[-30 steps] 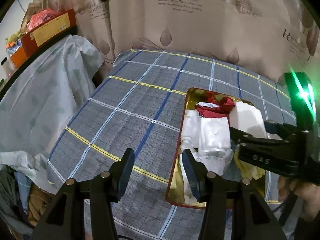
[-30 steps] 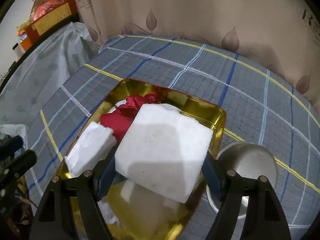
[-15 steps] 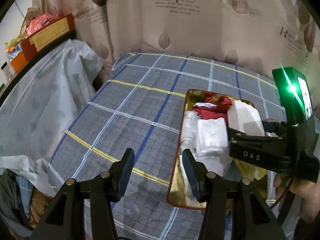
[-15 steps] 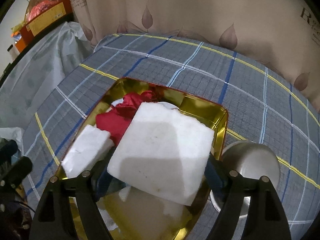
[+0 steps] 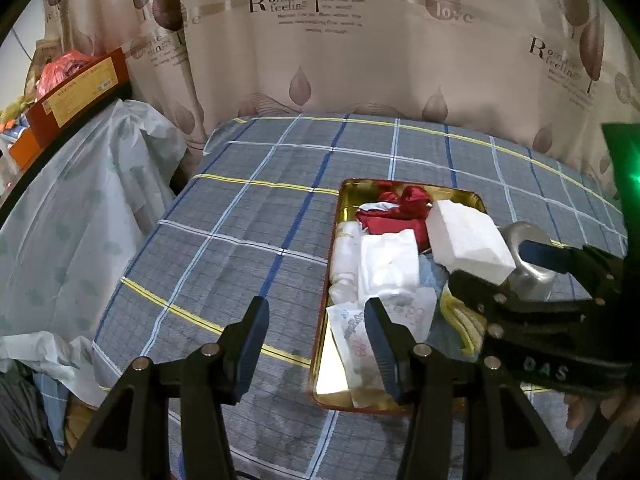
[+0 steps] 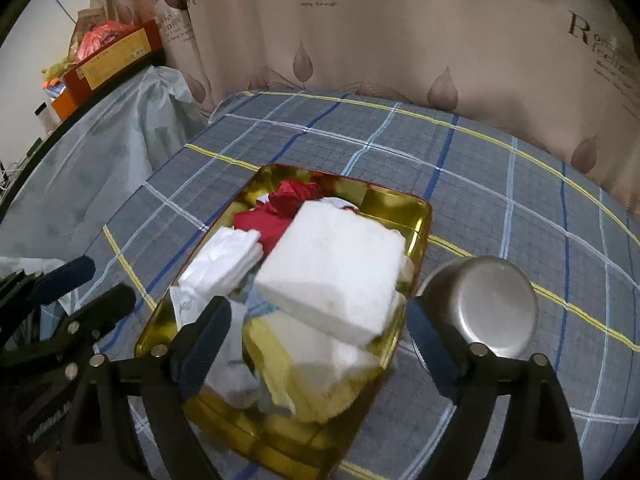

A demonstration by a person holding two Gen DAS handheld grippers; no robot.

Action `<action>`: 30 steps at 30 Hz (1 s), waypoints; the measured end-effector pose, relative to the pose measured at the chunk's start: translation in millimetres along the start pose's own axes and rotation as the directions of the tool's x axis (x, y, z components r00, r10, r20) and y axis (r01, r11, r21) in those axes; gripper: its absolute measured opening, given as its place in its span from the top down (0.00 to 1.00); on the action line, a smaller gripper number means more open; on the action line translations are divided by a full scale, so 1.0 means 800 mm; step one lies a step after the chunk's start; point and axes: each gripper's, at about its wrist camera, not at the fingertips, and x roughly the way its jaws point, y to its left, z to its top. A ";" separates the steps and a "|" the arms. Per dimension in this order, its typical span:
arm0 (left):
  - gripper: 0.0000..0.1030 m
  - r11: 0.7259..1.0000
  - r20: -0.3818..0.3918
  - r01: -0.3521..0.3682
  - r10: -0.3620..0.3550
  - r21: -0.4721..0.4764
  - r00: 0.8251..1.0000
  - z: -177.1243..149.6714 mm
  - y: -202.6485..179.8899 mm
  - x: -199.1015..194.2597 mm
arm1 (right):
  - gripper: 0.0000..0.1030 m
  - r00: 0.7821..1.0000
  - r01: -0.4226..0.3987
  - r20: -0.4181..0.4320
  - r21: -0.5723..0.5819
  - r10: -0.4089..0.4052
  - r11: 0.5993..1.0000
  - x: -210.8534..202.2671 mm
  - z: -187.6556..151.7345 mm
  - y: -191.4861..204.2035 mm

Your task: Organize soft objects

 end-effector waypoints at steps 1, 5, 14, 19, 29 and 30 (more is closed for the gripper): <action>0.51 1.000 0.001 0.003 -0.003 0.000 1.000 0.000 0.000 -0.001 | 0.13 1.000 0.001 0.002 0.000 -0.001 1.000 -0.004 -0.003 -0.001; 0.51 1.000 0.005 0.006 -0.006 0.006 1.000 -0.002 -0.005 -0.002 | 0.13 1.000 0.013 0.021 0.024 -0.014 1.000 -0.023 -0.021 -0.006; 0.51 0.999 0.003 0.021 -0.021 0.035 1.000 -0.007 -0.020 -0.004 | 0.00 0.998 0.049 0.031 0.044 -0.051 0.998 -0.060 -0.066 -0.008; 0.51 0.998 0.007 0.020 -0.021 0.053 1.000 -0.009 -0.026 -0.006 | 0.00 0.998 0.059 0.029 0.061 -0.060 0.996 -0.068 -0.083 -0.009; 0.51 0.996 0.004 0.025 -0.025 0.085 1.000 -0.014 -0.040 -0.005 | 0.00 0.996 0.086 0.019 0.061 -0.088 0.994 -0.068 -0.092 -0.009; 0.51 0.996 0.002 0.024 -0.025 0.088 1.000 -0.015 -0.041 -0.005 | 0.00 0.996 0.085 0.018 0.062 -0.086 0.994 -0.067 -0.092 -0.009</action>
